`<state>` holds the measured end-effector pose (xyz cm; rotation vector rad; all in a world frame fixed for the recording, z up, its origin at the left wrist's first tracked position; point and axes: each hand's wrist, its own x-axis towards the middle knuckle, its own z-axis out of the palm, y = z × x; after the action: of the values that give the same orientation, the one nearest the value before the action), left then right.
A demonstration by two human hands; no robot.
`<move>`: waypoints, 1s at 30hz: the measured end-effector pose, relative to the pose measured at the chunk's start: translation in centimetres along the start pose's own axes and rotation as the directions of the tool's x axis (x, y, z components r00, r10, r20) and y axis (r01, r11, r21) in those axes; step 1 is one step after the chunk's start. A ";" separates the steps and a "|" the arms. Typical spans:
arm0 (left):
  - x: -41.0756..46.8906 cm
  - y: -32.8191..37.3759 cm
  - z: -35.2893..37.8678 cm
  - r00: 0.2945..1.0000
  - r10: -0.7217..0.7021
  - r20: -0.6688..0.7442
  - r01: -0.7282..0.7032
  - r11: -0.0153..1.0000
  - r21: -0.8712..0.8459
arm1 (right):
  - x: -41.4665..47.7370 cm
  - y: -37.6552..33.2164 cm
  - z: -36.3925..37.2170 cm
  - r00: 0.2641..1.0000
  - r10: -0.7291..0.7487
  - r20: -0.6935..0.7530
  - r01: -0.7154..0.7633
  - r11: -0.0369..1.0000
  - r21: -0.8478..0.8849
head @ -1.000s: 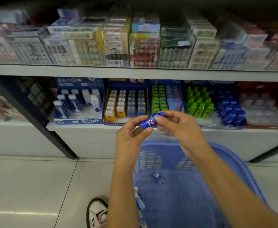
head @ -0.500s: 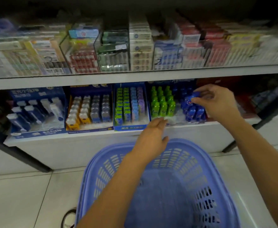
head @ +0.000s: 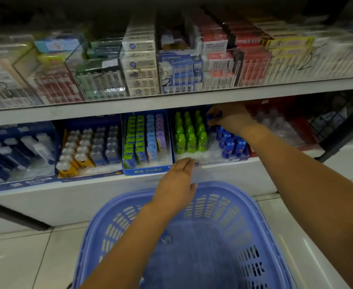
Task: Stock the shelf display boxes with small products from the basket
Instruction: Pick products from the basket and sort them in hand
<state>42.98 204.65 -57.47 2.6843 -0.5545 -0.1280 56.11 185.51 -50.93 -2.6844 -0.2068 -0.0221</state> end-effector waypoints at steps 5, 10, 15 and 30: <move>0.0 -0.1 0.2 1.000 0.004 -0.001 -0.004 1.000 -0.006 | 0.5 0.7 -0.8 0.993 0.006 0.116 0.000 0.999 -0.052; 0.1 -0.3 0.5 1.000 0.006 0.001 -0.006 1.000 0.017 | 0.7 0.1 -0.1 0.993 -0.013 0.115 0.024 0.996 -0.092; 0.1 0.1 0.3 0.999 -0.014 0.028 0.013 0.999 0.033 | 0.7 -0.9 -0.2 0.988 0.019 0.152 0.013 0.979 -0.205; -11.4 -7.9 6.9 0.784 -0.453 0.423 0.516 0.856 -0.039 | -16.8 -7.2 14.7 0.829 -0.047 0.558 -0.018 0.994 0.110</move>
<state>34.24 213.40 -66.82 2.5880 0.0655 -0.8482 38.12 195.93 -61.93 -2.5048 -0.3946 0.7621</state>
